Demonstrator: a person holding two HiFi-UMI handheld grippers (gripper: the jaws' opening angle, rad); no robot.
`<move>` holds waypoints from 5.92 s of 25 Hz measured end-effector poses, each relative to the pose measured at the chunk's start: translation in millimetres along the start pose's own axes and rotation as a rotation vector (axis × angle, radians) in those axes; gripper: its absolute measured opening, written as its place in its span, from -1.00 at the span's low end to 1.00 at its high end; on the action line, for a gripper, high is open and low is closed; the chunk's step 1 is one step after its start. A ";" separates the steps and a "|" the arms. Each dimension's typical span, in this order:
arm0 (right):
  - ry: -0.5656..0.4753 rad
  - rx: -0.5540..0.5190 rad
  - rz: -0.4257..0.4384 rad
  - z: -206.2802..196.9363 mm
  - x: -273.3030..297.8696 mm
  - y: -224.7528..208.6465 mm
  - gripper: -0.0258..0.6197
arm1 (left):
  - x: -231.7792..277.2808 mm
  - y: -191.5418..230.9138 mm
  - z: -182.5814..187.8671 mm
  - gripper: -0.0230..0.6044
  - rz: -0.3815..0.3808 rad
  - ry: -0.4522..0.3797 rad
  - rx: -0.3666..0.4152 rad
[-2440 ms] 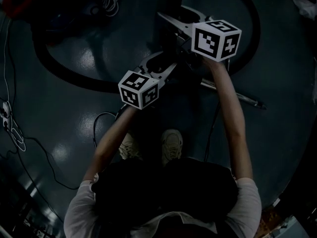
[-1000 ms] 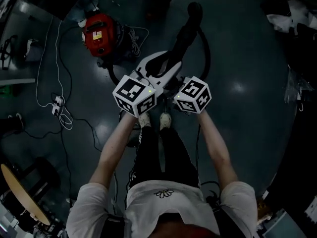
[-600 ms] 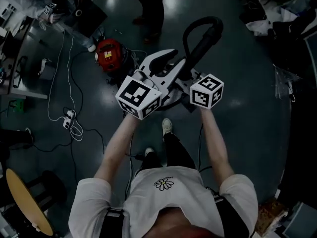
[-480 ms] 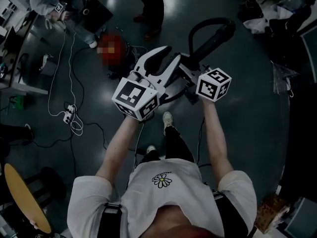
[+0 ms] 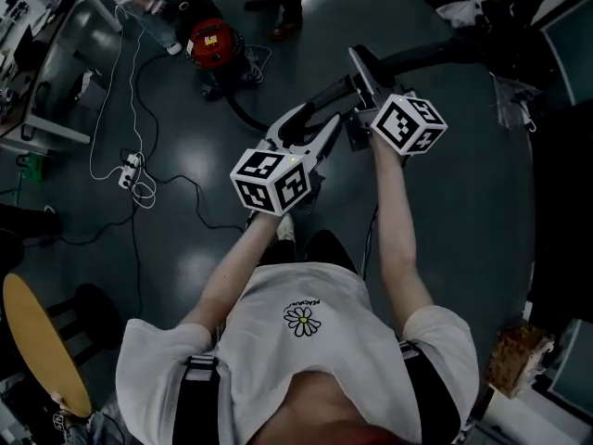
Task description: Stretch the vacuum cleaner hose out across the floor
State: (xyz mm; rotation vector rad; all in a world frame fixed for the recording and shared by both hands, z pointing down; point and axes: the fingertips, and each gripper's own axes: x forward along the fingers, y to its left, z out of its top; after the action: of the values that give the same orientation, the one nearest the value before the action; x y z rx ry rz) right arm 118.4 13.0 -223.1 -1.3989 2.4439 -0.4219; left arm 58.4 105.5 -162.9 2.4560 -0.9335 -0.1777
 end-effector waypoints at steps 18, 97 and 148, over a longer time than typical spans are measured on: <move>-0.266 0.109 0.032 17.5 -366.2 194.3 -0.57 | -199.2 -244.0 -174.3 -0.19 -0.134 0.012 -0.626; 0.351 0.166 0.431 -213.3 -785.8 638.4 -0.48 | -642.7 -426.2 -175.0 -0.47 -0.609 0.014 -0.208; 0.608 0.276 0.829 -295.4 -891.2 895.6 -0.43 | -901.4 -629.3 -303.1 -0.47 -0.746 0.269 0.183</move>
State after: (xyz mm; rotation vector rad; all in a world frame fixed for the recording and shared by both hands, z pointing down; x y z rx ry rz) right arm -265.8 1252.2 -208.7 -0.0677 2.9708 -1.0072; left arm -166.0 1219.0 -263.7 2.7938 0.1117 -0.0066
